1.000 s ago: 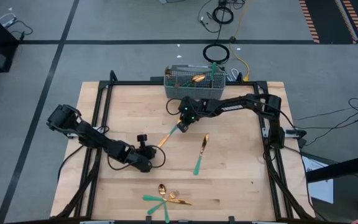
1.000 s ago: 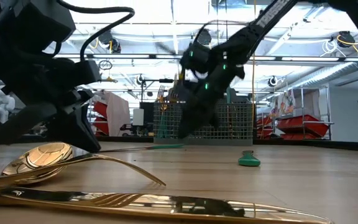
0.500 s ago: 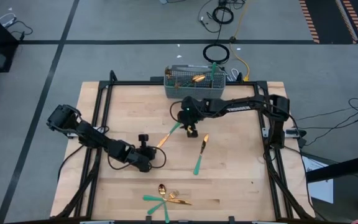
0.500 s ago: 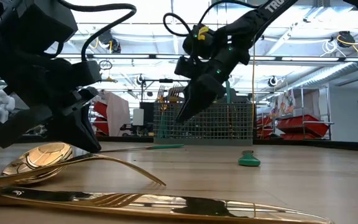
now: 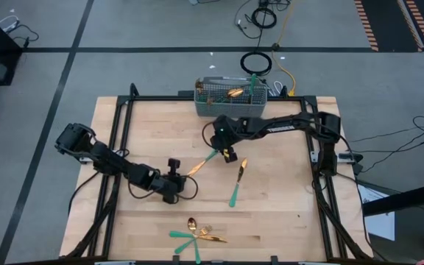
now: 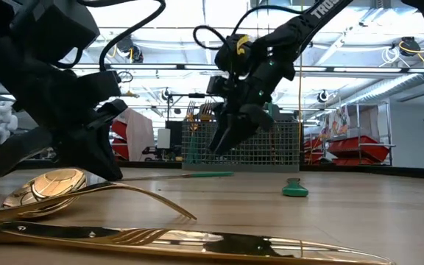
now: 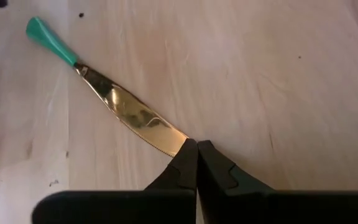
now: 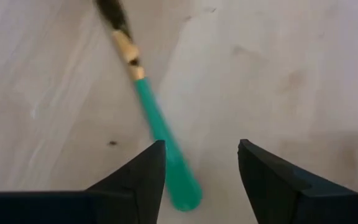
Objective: Sort silverware
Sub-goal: Put the green table knife into the gray silverware basket with the other table knife
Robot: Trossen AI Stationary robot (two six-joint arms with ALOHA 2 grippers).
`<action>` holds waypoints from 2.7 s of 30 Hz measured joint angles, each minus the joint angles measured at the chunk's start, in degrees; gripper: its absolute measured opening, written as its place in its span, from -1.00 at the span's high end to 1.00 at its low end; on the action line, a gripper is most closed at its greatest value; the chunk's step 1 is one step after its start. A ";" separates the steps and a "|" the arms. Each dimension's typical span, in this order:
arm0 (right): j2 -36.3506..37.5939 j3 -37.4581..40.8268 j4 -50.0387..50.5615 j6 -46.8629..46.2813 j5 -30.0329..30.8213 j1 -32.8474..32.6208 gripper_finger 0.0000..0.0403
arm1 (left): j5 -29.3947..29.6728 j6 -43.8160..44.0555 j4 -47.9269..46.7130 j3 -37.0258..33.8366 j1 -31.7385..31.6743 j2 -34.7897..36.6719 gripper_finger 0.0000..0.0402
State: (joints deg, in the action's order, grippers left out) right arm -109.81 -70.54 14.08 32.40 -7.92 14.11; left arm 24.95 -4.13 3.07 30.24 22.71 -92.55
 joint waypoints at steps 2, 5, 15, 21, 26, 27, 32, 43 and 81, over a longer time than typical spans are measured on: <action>-0.82 -0.02 0.76 0.02 -1.31 -0.19 0.07 | -0.67 -0.80 0.78 0.00 -0.37 0.00 1.00; -1.98 -0.02 1.34 -0.04 -3.36 -0.77 0.08 | -0.85 -1.28 1.93 0.00 -0.55 0.00 1.00; -7.03 -0.37 2.01 2.27 -4.73 -1.95 0.09 | -1.27 -1.32 2.58 0.02 -0.73 -0.04 1.00; -10.07 -0.70 4.94 1.33 -3.10 -2.00 0.27 | -1.27 -1.32 2.59 0.04 -0.73 -0.04 1.00; -10.57 -0.81 6.62 0.46 -3.05 -2.26 0.56 | -1.22 -4.10 2.61 0.07 -0.73 -0.04 1.00; -10.57 -0.81 6.77 -0.24 -2.51 -2.50 0.65 | -1.15 -4.53 2.62 0.07 -0.73 -0.04 1.00; -10.53 -0.80 7.12 -2.23 1.07 -3.88 0.94 | 1.65 -5.23 2.09 0.61 -0.43 0.17 0.89; -10.16 -0.65 4.96 -14.29 4.02 -6.68 0.99 | 16.08 -5.26 1.95 7.74 1.14 6.97 0.80; -16.59 -31.55 31.71 -13.55 5.29 -4.94 0.10 | 38.25 11.31 -12.73 8.72 10.02 32.48 0.79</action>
State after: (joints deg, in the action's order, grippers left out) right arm -126.40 -102.09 45.79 18.85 -2.63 9.18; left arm 63.20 7.18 -9.66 38.96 32.73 -60.07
